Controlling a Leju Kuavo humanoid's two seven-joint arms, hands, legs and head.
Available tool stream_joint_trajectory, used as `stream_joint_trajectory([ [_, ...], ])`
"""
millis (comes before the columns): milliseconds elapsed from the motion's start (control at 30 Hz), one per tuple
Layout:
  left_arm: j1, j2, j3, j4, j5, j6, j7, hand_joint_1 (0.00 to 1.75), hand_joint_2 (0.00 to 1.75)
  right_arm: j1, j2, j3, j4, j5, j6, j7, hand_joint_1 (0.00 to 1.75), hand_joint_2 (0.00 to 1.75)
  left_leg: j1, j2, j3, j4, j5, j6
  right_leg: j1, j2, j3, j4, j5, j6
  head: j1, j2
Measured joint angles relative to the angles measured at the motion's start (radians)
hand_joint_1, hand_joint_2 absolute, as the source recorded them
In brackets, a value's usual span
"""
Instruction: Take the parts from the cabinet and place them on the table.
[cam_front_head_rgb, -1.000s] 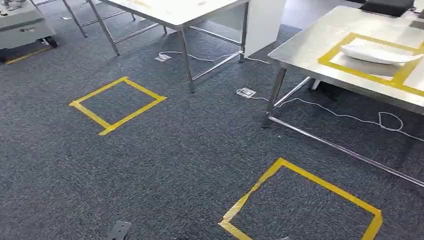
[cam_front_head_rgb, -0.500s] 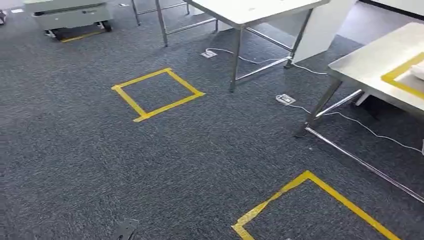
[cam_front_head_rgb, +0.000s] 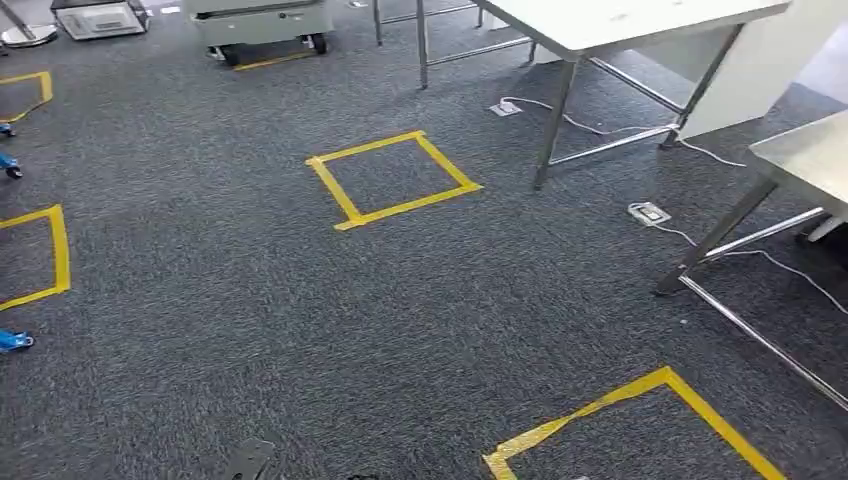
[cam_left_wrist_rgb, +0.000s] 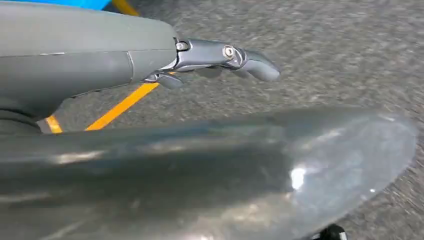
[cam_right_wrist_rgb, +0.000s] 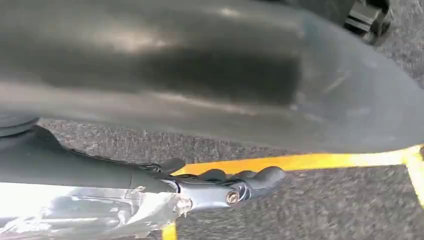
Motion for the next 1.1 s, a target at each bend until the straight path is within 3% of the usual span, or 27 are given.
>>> stream_joint_trajectory([
  [33, 0.000, 0.000, 0.000, 0.000, -0.002, 0.000, 0.000, 0.00, 0.00, -0.002, 0.000, 0.000, 0.000, -0.001, 0.002, 0.000, 0.00, 0.00, 0.000, 0.008, 0.045, -0.081, 0.042, 0.001, -0.001, -0.013, 0.002, 0.000, -0.001, 0.002, 0.000, 0.000],
  [67, -0.001, 0.000, 0.000, 0.000, -0.005, 0.001, 0.000, 0.00, 0.00, -0.004, 0.000, 0.000, 0.000, -0.003, 0.003, 0.000, 0.00, 0.00, 0.000, 0.037, 0.101, -0.178, 0.081, 0.003, -0.001, -0.024, 0.006, 0.000, -0.004, 0.007, 0.000, 0.000],
  [100, -0.003, -0.003, 0.000, 0.000, -0.006, 0.001, 0.000, 0.00, 0.00, -0.005, -0.002, 0.000, 0.000, -0.005, 0.003, 0.000, 0.00, 0.00, -0.003, 0.106, 0.137, -0.236, 0.087, 0.003, 0.007, -0.031, 0.008, 0.001, -0.008, 0.012, -0.001, 0.000],
  [133, -0.008, -0.003, 0.000, 0.000, -0.006, 0.002, 0.000, 0.00, 0.00, -0.005, -0.003, 0.000, 0.000, -0.006, 0.003, 0.000, 0.00, 0.00, -0.009, 0.104, 0.141, -0.259, 0.080, 0.015, 0.014, -0.040, 0.003, 0.009, -0.015, 0.020, -0.003, 0.000],
  [167, -0.009, -0.005, 0.000, 0.000, -0.008, 0.002, 0.000, 0.00, 0.00, -0.007, -0.003, 0.000, 0.000, -0.006, 0.003, 0.001, 0.00, 0.00, -0.008, 0.092, 0.136, -0.255, 0.081, 0.023, 0.016, -0.051, 0.008, 0.005, -0.015, 0.023, 0.007, 0.000],
  [233, -0.006, -0.004, 0.000, 0.000, -0.011, -0.013, 0.000, 0.00, 0.00, -0.011, -0.003, 0.000, 0.000, -0.006, 0.000, 0.002, 0.00, 0.00, -0.013, 0.068, 0.132, -0.254, 0.080, 0.034, 0.014, -0.077, 0.019, 0.001, -0.017, 0.030, 0.008, 0.000],
  [267, -0.004, -0.003, 0.000, 0.000, -0.013, -0.020, 0.000, 0.00, 0.00, -0.013, -0.003, 0.000, 0.000, -0.005, -0.001, 0.002, 0.00, 0.00, -0.007, 0.053, 0.135, -0.259, 0.085, 0.044, 0.009, -0.073, 0.014, 0.004, -0.026, 0.039, 0.006, 0.000],
  [300, -0.004, -0.001, 0.000, 0.000, -0.014, -0.026, 0.000, 0.00, 0.00, -0.015, -0.003, 0.000, 0.000, -0.003, -0.002, 0.002, 0.00, 0.00, -0.005, 0.044, 0.135, -0.259, 0.086, 0.049, 0.006, -0.017, 0.006, 0.034, -0.049, 0.043, 0.013, 0.000],
  [333, -0.007, 0.001, 0.000, 0.000, -0.014, -0.028, 0.000, 0.00, 0.00, -0.014, -0.003, 0.000, 0.000, -0.002, -0.005, 0.002, 0.00, 0.00, -0.005, 0.032, 0.134, -0.259, 0.087, 0.056, 0.004, 0.022, -0.022, 0.102, -0.090, 0.044, 0.014, 0.000],
  [400, -0.010, 0.001, 0.000, 0.000, -0.015, -0.030, 0.000, 0.00, 0.00, -0.010, -0.002, 0.000, 0.000, 0.001, -0.005, 0.004, 0.00, 0.00, -0.006, 0.002, 0.132, -0.259, 0.089, 0.059, 0.005, 0.048, -0.104, 0.274, -0.163, 0.045, 0.016, 0.000],
  [433, -0.009, 0.003, 0.000, 0.000, -0.015, -0.032, 0.000, 0.00, 0.00, -0.009, -0.002, 0.000, 0.000, 0.001, -0.005, 0.004, 0.00, 0.00, -0.007, -0.014, 0.132, -0.258, 0.089, 0.060, 0.005, 0.052, -0.138, 0.336, -0.177, 0.044, 0.016, 0.000],
  [467, -0.007, 0.005, 0.000, 0.000, -0.015, -0.032, 0.000, 0.00, 0.00, -0.009, -0.002, 0.000, 0.000, 0.001, -0.005, 0.004, 0.00, 0.00, -0.007, -0.029, 0.132, -0.258, 0.090, 0.060, 0.005, 0.052, -0.146, 0.338, -0.161, 0.043, 0.016, 0.000],
  [500, -0.006, 0.006, 0.000, 0.000, -0.015, -0.032, 0.000, 0.00, 0.00, -0.009, -0.002, 0.000, 0.000, 0.001, -0.006, 0.004, 0.00, 0.00, -0.007, -0.044, 0.134, -0.258, 0.090, 0.059, 0.004, 0.053, -0.130, 0.291, -0.121, 0.041, 0.016, 0.000],
  [567, -0.005, 0.006, 0.000, 0.000, -0.015, -0.032, 0.000, 0.00, 0.00, -0.011, -0.002, 0.000, 0.000, 0.002, -0.007, 0.004, 0.00, 0.00, -0.005, -0.074, 0.138, -0.257, 0.091, 0.056, 0.000, 0.074, -0.054, 0.120, -0.026, 0.038, 0.016, 0.000],
  [600, -0.006, 0.006, 0.000, 0.000, -0.015, -0.032, 0.000, 0.00, 0.00, -0.011, -0.002, 0.000, 0.000, 0.002, -0.008, 0.004, 0.00, 0.00, -0.005, -0.085, 0.137, -0.256, 0.091, 0.052, -0.007, 0.124, -0.022, 0.045, -0.002, 0.039, 0.016, 0.000],
  [633, -0.008, 0.007, 0.000, 0.000, -0.015, -0.032, 0.000, 0.00, 0.00, -0.012, 0.000, 0.000, 0.001, 0.003, -0.008, 0.004, 0.00, 0.00, -0.011, -0.096, 0.130, -0.247, 0.091, 0.045, -0.014, 0.153, -0.011, 0.014, -0.015, 0.039, 0.016, 0.000],
  [733, -0.001, 0.009, 0.000, 0.000, -0.016, -0.030, -0.004, 0.00, 0.00, -0.014, 0.003, 0.000, 0.001, 0.005, -0.016, 0.005, 0.00, 0.00, 0.000, -0.126, 0.116, -0.257, 0.106, 0.023, -0.002, 0.126, -0.014, 0.024, -0.010, 0.026, 0.014, 0.000],
  [767, 0.002, 0.009, 0.000, 0.000, -0.016, -0.030, -0.005, 0.00, 0.00, -0.014, 0.007, 0.000, 0.001, 0.006, -0.018, 0.005, 0.00, 0.00, 0.000, -0.136, 0.113, -0.256, 0.107, 0.019, -0.005, 0.113, -0.013, 0.016, -0.004, 0.017, 0.014, 0.000],
  [800, 0.004, 0.009, 0.000, 0.000, -0.016, -0.030, -0.007, 0.00, 0.00, -0.016, 0.008, 0.000, 0.001, 0.006, -0.019, 0.005, 0.00, 0.00, -0.003, -0.084, 0.106, -0.240, 0.089, 0.017, -0.006, 0.098, -0.011, 0.012, 0.000, 0.010, 0.013, 0.000],
  [833, 0.001, 0.009, 0.000, 0.000, -0.029, -0.036, -0.005, 0.00, 0.00, -0.019, 0.010, 0.000, 0.001, -0.007, -0.023, 0.009, 0.00, 0.00, -0.005, -0.042, 0.082, -0.190, 0.052, 0.013, -0.005, 0.086, -0.011, 0.010, 0.002, 0.005, 0.006, 0.000],
  [900, -0.017, 0.008, -0.037, 0.000, -0.123, -0.077, 0.048, 0.00, 0.00, -0.073, 0.019, -0.027, 0.002, -0.096, -0.051, 0.106, 0.00, 0.00, -0.004, -0.010, -0.001, -0.027, -0.023, 0.006, -0.001, 0.055, -0.018, 0.011, 0.004, 0.002, 0.008, 0.000],
  [933, -0.027, 0.006, -0.065, 0.001, -0.159, -0.089, 0.074, 0.00, 0.00, -0.129, 0.024, -0.047, 0.002, -0.131, -0.070, 0.162, 0.00, 0.00, -0.004, -0.006, -0.038, 0.045, -0.043, 0.004, -0.001, 0.044, -0.024, 0.011, 0.006, 0.000, 0.007, 0.000],
  [967, -0.036, 0.003, -0.082, 0.001, -0.169, -0.092, 0.086, 0.00, 0.00, -0.177, 0.028, -0.058, 0.002, -0.143, -0.078, 0.195, 0.00, 0.00, -0.004, -0.004, -0.047, 0.061, -0.037, 0.003, -0.002, 0.035, -0.026, 0.011, 0.008, 0.000, 0.007, 0.000],
  [1000, -0.043, 0.001, -0.096, 0.001, -0.174, -0.093, 0.094, 0.00, 0.00, -0.215, 0.033, -0.065, 0.002, -0.146, -0.084, 0.212, 0.00, 0.00, -0.003, -0.003, -0.032, 0.038, -0.012, 0.002, -0.002, 0.024, -0.026, 0.011, 0.009, 0.001, 0.007, 0.000],
  [1033, -0.049, 0.000, -0.102, 0.001, -0.173, -0.092, 0.096, 0.00, 0.00, -0.246, 0.037, -0.069, 0.002, -0.149, -0.088, 0.220, 0.00, 0.00, -0.003, 0.001, 0.005, -0.028, 0.028, 0.002, -0.002, 0.010, -0.023, 0.011, 0.008, 0.001, 0.007, 0.000],
  [1067, -0.052, 0.000, -0.108, 0.001, -0.171, -0.091, 0.095, 0.00, 0.00, -0.269, 0.043, -0.072, 0.002, -0.150, -0.091, 0.222, 0.00, 0.00, -0.003, 0.018, 0.058, -0.120, 0.070, 0.002, -0.002, -0.004, -0.019, 0.011, 0.007, 0.003, 0.008, 0.000],
  [1100, -0.053, -0.001, -0.114, 0.001, -0.164, -0.088, 0.094, 0.00, 0.00, -0.284, 0.047, -0.074, 0.002, -0.149, -0.093, 0.221, 0.00, 0.00, -0.004, 0.063, 0.108, -0.201, 0.098, 0.002, 0.001, -0.014, -0.014, 0.011, 0.004, 0.008, 0.007, 0.000],
])
